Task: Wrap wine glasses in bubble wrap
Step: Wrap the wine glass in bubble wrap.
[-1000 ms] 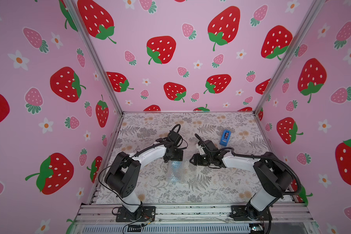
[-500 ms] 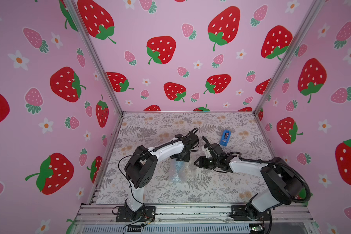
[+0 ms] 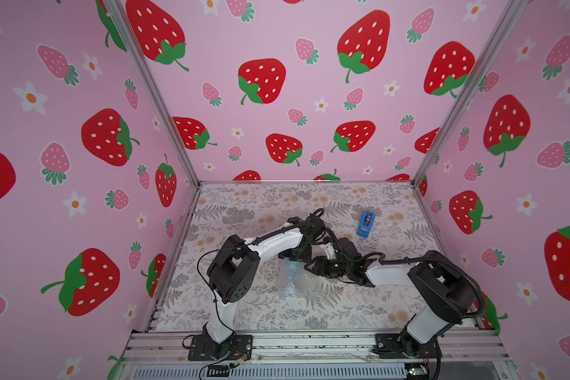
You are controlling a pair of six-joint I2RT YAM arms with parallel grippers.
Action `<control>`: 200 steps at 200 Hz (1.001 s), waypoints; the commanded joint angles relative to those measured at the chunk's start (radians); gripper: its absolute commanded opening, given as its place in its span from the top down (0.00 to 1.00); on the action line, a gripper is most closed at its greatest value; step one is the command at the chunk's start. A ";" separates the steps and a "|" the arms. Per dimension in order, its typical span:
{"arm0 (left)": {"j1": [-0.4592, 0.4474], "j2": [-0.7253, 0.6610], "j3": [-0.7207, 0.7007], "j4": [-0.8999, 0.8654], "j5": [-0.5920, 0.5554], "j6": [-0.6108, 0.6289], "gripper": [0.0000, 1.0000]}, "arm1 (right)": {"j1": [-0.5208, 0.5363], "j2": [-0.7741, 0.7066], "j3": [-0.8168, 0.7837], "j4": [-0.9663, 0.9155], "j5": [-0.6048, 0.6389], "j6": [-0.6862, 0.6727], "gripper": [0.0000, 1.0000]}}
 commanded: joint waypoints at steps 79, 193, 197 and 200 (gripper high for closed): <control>0.014 -0.023 -0.040 0.093 0.164 -0.052 0.00 | 0.043 0.079 0.046 0.001 0.050 0.037 0.49; 0.103 -0.252 -0.242 0.262 0.268 -0.067 0.01 | 0.044 0.140 0.095 -0.084 0.072 0.010 0.50; 0.110 -0.262 -0.257 0.277 0.279 -0.066 0.01 | 0.044 0.142 0.098 -0.086 0.074 0.007 0.50; 0.115 -0.270 -0.268 0.286 0.286 -0.066 0.01 | 0.044 0.143 0.098 -0.089 0.076 0.006 0.50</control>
